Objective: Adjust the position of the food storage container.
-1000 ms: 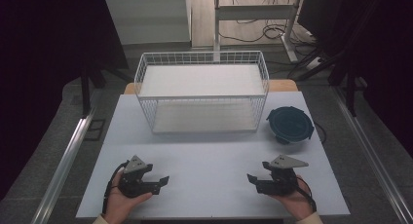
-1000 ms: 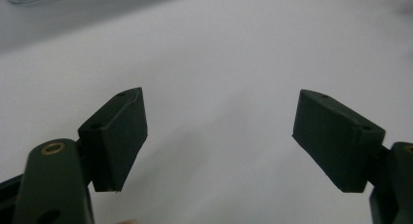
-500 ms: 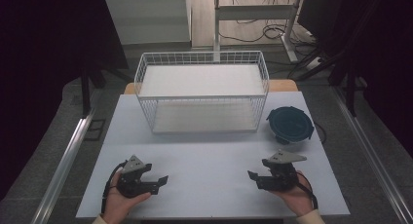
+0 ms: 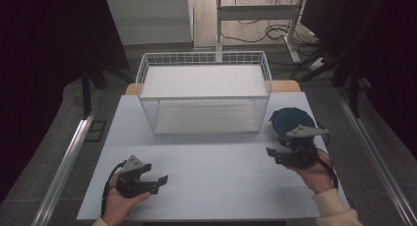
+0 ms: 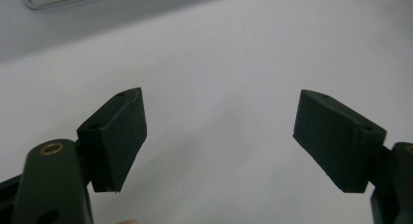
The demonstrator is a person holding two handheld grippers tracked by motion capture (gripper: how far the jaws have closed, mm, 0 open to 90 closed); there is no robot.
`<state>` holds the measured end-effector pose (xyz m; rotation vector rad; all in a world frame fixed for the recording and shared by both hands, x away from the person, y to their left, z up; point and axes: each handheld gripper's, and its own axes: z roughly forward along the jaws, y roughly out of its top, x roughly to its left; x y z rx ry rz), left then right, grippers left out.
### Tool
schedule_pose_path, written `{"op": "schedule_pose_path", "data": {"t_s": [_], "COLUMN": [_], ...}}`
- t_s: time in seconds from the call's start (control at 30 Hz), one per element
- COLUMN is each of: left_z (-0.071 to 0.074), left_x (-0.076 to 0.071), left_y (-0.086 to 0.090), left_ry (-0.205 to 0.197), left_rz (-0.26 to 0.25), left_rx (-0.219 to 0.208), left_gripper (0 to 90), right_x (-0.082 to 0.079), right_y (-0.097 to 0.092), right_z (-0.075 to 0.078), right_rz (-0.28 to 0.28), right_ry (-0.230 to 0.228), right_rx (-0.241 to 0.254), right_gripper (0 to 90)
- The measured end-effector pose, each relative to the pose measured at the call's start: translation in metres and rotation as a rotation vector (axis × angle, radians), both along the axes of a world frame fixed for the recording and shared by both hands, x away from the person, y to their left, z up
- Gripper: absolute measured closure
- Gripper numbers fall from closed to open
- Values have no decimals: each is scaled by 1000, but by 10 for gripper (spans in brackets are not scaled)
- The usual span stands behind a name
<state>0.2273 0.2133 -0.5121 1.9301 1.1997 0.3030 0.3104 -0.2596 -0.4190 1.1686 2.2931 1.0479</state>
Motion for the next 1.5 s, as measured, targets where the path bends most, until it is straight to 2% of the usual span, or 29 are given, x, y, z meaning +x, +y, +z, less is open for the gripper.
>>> {"op": "schedule_pose_path", "data": {"t_s": [0.1, 0.13, 0.2, 0.27, 0.37, 0.4, 0.43, 0.47, 0.5, 0.57, 0.67, 0.7, 0.73, 0.77, 0.8, 0.9, 0.97, 1.0, 1.03, 1.27, 1.33, 1.43, 1.5], "left_z": [0, 0, 0, -1, -1, -1, -1, -1, -2, -2, -2, -2, -2, -2, -2, -2, -3, -3, -3, -3, -3, -2, -3], "left_x": [1, 1, 1, 1, 2, 2, 3, 3, 4, 4, 4, 4, 4, 4, 5, 5, 5, 5, 6, 6, 5, 5, 6], "left_y": [2, 2, 2, 2, 3, 3, 3, 3, 4, 4, 5, 5, 5, 6, 6, 8, 8, 8, 8, 8, 9, 10, 10], "left_ry": [3, 3, 6, 4, 1, 1, 4, 4, 3, 4, 4, 3, 3, 2, -1, 0, 1, 1, 3, 4, 1, 3, 4], "left_rz": [5, 5, 5, 7, 12, 12, 13, 13, 15, 15, 18, 20, 20, 22, 29, 37, 38, 38, 36, 34, 36, 37, 37], "left_rx": [-2, -2, -3, -2, -2, -2, 1, 1, 0, 1, 1, 2, 2, 4, 1, 0, 1, 1, -1, -4, -4, -2, -3], "left_gripper": [193, 193, 193, 193, 194, 194, 194, 194, 194, 194, 194, 195, 195, 195, 195, 196, 197, 196, 197, 197, 197, 197, 197], "right_x": [14, 14, 30, 35, 56, 56, 65, 65, 76, 86, 104, 111, 111, 117, 129, 147, 157, 157, 166, 193, 199, 207, 211], "right_y": [-11, -11, -20, -21, -26, -26, -26, -26, -27, -26, -29, -29, -29, -30, -29, -27, -26, -26, -26, -39, -42, -46, -46], "right_z": [12, 12, 19, 20, 24, 24, 26, 26, 26, 26, 23, 22, 22, 21, 19, 17, 15, 15, 15, 2, -2, -8, -14], "right_rz": [-33, -33, -55, -58, -90, -90, -97, -97, -93, -110, -142, -150, -150, -150, -161, -167, -178, -178, -190, -277, -287, -305, -313], "right_ry": [-6, -6, 4, 8, 28, 28, 43, 43, 55, 69, 96, 103, 103, 107, 111, 130, 142, 142, 148, 170, 168, 174, 183], "right_rx": [20, 20, 32, 31, 18, 18, 25, 25, 40, 20, 19, 12, 12, -4, -45, -70, -108, -108, -110, -96, -113, -100, -112], "right_gripper": [428, 428, 467, 469, 477, 477, 478, 478, 486, 500, 575, 627, 627, 681, 743, 829, 865, 865, 887, 892, 892, 893, 893]}}
